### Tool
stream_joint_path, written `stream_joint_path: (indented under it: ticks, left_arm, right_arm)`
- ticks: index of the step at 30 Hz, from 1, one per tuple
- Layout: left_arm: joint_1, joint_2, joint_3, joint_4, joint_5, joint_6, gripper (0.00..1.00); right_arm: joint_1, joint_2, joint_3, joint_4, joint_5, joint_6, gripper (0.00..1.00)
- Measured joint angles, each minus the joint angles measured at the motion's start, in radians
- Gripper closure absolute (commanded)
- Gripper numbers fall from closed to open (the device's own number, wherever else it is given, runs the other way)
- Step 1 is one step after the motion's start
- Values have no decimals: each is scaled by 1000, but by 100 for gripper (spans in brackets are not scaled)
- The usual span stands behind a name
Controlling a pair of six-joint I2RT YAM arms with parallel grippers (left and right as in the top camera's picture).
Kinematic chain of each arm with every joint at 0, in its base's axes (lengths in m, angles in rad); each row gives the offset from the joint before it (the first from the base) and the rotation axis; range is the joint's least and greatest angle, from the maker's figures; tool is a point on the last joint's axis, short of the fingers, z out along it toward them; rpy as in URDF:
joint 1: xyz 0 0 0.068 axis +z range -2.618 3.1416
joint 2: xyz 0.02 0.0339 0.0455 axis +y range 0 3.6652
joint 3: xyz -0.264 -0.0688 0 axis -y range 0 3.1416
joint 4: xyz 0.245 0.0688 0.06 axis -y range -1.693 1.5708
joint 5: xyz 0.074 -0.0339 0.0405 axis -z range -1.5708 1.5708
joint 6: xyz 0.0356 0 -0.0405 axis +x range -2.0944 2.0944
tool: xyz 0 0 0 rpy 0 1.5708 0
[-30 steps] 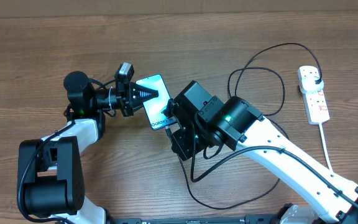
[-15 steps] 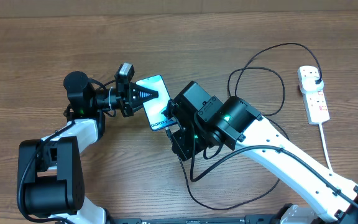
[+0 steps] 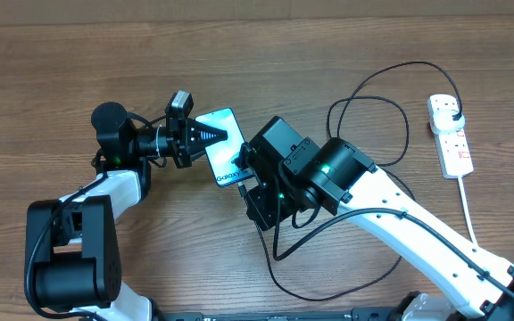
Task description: Plug charger to phone and switch on socket
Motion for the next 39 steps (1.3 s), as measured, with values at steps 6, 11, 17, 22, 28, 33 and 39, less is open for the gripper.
stream_joint_path:
  ticks: [6, 11, 17, 22, 28, 33, 39]
  left_arm:
    - [0, 0, 0, 0, 0, -7, 96]
    - [0, 0, 0, 0, 0, 35, 96]
    - [-2, 0, 0, 0, 0, 117, 96]
    - [-2, 0, 0, 0, -1, 179, 96]
    - [-2, 0, 0, 0, -1, 252, 96]
    - [-2, 0, 0, 0, 0, 283, 96]
    - [-2, 0, 0, 0, 0, 292, 96]
  right_arm:
    - [0, 0, 0, 1, 0, 0, 96]
    - [0, 0, 0, -6, 0, 0, 96]
    - [2, 0, 0, -45, 0, 0, 96]
    - [32, 0, 0, -45, 1, 1, 96]
    - [66, 6, 0, -45, 39, 44, 96]
    - [65, 21, 0, -45, 58, 68, 96]
    - [65, 28, 0, -44, 62, 77, 96]
